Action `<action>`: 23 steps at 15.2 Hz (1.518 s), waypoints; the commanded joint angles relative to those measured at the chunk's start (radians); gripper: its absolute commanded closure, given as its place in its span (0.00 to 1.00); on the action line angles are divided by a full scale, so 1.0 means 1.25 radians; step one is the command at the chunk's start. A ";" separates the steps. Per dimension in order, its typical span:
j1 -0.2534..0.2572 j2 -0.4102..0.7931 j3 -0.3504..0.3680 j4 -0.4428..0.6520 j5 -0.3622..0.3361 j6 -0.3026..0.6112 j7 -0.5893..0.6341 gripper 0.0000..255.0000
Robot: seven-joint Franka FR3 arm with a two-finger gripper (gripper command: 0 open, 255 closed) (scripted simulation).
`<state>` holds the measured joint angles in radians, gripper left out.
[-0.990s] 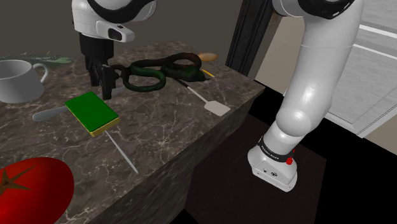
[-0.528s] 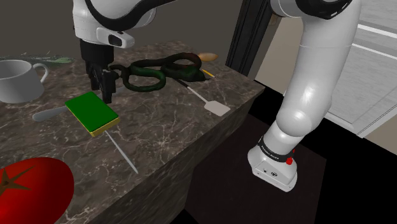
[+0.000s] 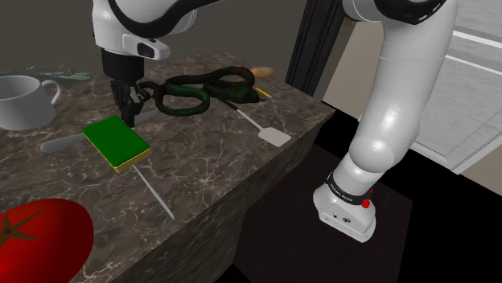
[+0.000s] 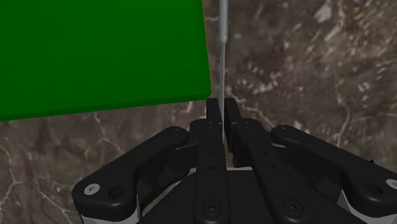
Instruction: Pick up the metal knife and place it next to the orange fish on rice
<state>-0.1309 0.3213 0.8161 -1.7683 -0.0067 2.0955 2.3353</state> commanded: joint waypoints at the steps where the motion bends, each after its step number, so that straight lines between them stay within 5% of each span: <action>1: 0.000 0.000 0.000 -0.001 0.001 -0.001 0.000 1.00; 23: 0.002 -0.032 0.015 0.165 0.019 -0.188 0.016 1.00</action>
<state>-0.1293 0.2829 0.8342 -1.5706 0.0166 1.8706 2.3543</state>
